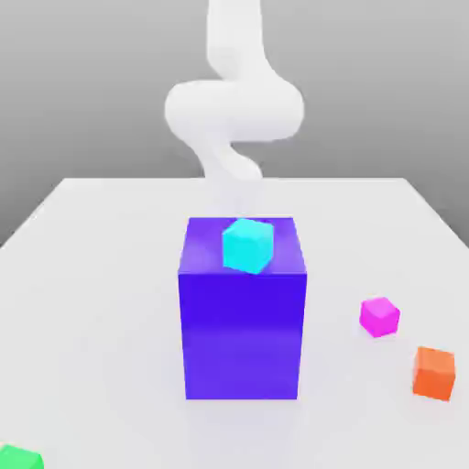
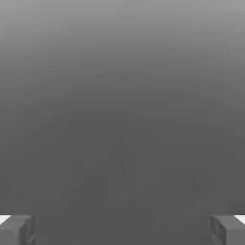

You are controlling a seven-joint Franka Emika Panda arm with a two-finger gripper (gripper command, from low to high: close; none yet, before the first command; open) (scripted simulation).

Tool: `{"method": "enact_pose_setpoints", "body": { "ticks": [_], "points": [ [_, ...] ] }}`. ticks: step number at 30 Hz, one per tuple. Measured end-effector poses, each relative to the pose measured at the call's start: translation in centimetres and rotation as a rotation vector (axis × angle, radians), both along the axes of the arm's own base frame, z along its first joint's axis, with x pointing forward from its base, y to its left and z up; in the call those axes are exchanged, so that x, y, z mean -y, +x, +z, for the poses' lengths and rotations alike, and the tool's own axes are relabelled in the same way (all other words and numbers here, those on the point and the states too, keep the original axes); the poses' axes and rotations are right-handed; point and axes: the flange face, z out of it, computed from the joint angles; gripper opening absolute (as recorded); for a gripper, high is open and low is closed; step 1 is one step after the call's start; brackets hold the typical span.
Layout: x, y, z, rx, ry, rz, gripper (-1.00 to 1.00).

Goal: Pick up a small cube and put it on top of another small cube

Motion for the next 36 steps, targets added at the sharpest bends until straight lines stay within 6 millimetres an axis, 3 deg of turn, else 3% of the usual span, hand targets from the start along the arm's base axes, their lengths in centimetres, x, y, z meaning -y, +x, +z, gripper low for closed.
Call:
{"method": "enact_pose_setpoints", "body": {
  "ticks": [4,9,14,19,23,27,34,35,36],
  "points": [
    [-5.1,2.7,-7.7,-0.098,-0.093,0.240,0.00],
    [-11.6,3.1,-17.3,-0.201,-0.211,0.540,0.00],
    [-17.6,0.3,-26.7,-0.289,-0.336,0.847,0.00],
    [-21.7,-4.9,-35.5,-0.365,-0.466,1.160,0.00],
    [-23.3,-10.2,-41.8,-0.419,-0.573,1.413,0.00],
    [-23.5,-15.5,-47.0,-0.461,-0.675,1.647,0.00],
    [-23.3,-16.0,-52.8,-0.468,-0.686,1.678,0.00],
    [-23.2,-16.1,-53.6,-0.469,-0.686,1.677,-1.00],
    [-23.2,-16.1,-53.6,-0.469,-0.686,1.677,-1.00]
  ]
}}
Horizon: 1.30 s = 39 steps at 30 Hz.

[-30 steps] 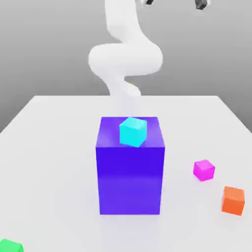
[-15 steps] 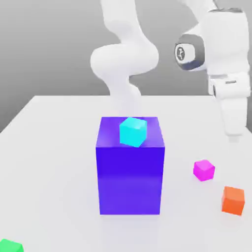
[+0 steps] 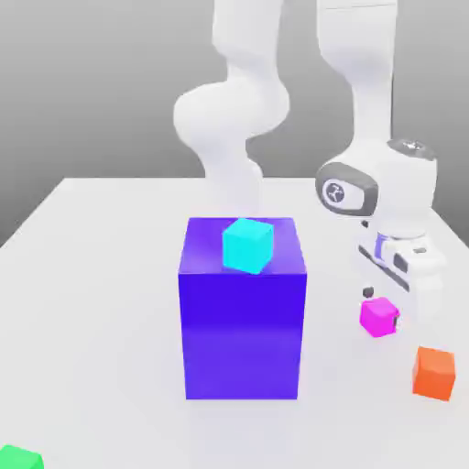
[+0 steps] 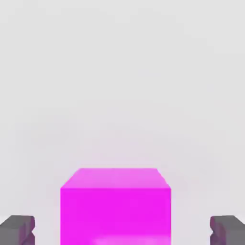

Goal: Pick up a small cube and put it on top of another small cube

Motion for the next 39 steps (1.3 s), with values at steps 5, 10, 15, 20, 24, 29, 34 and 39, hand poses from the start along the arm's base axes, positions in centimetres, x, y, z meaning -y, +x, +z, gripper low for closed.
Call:
{"method": "enact_pose_setpoints", "body": {
  "ticks": [5,10,15,20,24,29,34,39],
  "points": [
    [0.1,-0.1,-0.4,-0.001,-0.002,0.000,-1.00],
    [-0.1,0.2,2.5,0.000,-0.001,0.001,-1.00],
    [-0.3,0.3,6.3,0.011,0.009,-0.008,-1.00],
    [-0.2,5.3,9.0,0.072,0.072,-0.123,-1.00],
    [1.9,11.3,10.4,0.100,0.084,-0.187,-1.00],
    [6.0,18.5,12.1,0.132,0.092,-0.250,-1.00],
    [13.0,25.3,13.6,0.156,0.086,-0.314,-1.00],
    [21.8,30.6,14.3,0.154,0.065,-0.330,-1.00]
  ]
}}
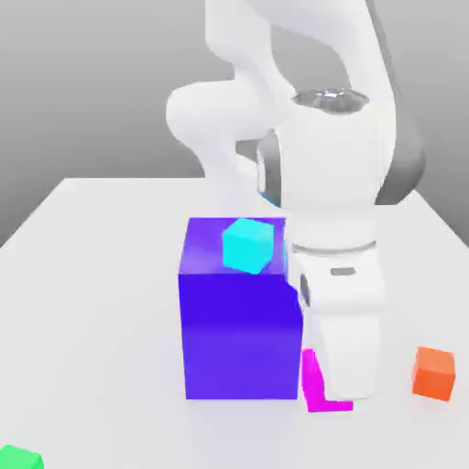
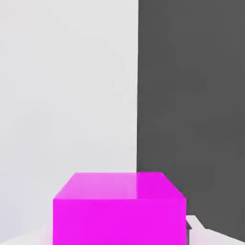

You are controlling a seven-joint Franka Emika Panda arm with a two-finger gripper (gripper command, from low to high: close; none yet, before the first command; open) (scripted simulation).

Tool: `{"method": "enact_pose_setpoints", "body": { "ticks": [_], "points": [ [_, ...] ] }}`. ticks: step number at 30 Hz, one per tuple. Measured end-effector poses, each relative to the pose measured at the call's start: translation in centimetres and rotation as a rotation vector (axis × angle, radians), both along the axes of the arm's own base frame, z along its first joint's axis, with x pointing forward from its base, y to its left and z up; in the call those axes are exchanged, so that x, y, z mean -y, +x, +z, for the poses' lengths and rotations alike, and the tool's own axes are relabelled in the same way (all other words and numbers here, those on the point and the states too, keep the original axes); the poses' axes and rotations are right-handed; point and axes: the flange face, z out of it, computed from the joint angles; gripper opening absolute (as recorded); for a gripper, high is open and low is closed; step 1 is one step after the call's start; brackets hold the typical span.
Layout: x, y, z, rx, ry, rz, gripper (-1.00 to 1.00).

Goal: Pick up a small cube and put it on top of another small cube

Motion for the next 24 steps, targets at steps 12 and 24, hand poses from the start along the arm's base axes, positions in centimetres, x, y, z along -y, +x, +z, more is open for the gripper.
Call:
{"method": "enact_pose_setpoints", "body": {
  "ticks": [12,24],
  "points": [
    [24.0,3.0,-0.6,-0.069,-0.040,0.011,-1.00],
    [30.0,0.9,-8.6,-0.160,-0.050,0.107,1.00]
  ]
}}
